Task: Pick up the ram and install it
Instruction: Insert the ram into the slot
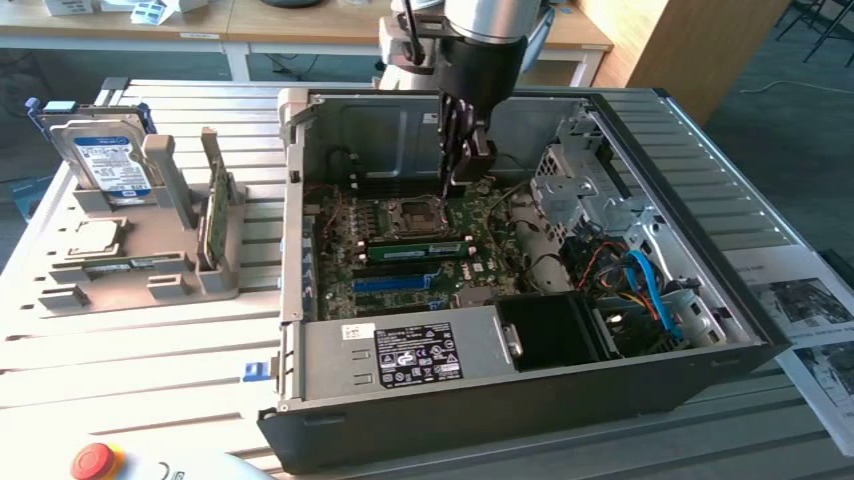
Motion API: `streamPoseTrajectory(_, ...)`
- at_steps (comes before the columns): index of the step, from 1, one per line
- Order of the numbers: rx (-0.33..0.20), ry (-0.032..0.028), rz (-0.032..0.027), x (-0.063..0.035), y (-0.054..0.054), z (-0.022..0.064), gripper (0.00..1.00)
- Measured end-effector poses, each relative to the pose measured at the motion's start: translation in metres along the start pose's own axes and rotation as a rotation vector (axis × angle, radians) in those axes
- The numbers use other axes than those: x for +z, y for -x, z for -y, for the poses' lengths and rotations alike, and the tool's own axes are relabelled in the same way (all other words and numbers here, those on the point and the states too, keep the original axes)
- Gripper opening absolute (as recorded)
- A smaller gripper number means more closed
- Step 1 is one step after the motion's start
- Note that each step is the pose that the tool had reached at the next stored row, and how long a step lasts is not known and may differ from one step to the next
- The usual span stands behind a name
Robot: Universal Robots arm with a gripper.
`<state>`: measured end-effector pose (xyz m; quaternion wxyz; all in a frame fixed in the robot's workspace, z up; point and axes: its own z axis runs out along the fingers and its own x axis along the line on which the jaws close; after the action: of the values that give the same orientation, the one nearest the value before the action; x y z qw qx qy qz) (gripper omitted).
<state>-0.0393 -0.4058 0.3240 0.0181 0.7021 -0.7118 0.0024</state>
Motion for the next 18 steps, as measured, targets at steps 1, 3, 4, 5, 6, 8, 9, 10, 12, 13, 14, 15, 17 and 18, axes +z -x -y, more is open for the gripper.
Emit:
streamPoseTrajectory(1,0.0,0.0,0.0,-0.0026,0.0,-0.0001,0.37)
streamPoseTrajectory(3,0.0,0.0,0.0001,-0.0071,0.0,-0.0002,0.37)
streamPoseTrajectory(4,0.0,0.0,0.0,-0.0094,0.0,-0.0002,0.37)
streamPoseTrajectory(5,0.0,0.0,0.0001,-0.0116,0.0,-0.0003,0.37)
streamPoseTrajectory(6,0.0,0.0,0.0,-0.0137,0.0,-0.0003,0.37)
streamPoseTrajectory(8,0.0,0.0,0.0,-0.018,-0.001,-0.0004,0.37)
streamPoseTrajectory(9,0.0,0.0,0.0,-0.0201,-0.001,-0.0004,0.37)
streamPoseTrajectory(10,0.0,0.0,0.0,-0.0221,-0.001,-0.0005,0.37)
streamPoseTrajectory(12,0.0,0.0,0.0,-0.0256,-0.001,-0.0006,0.37)
streamPoseTrajectory(13,0.0,0.0,0.0,-0.0271,-0.001,-0.0006,0.37)
streamPoseTrajectory(14,0.0,0.0,0.0001,-0.0286,-0.001,-0.0006,0.37)
streamPoseTrajectory(15,0.0,0.0,0.0,-0.0298,-0.001,-0.0007,0.37)
streamPoseTrajectory(17,0.0,-0.0001,0.0003,-0.0304,-0.001,-0.0007,0.37)
streamPoseTrajectory(18,0.0,-0.0001,0.0002,-0.0305,-0.001,-0.0007,0.37)
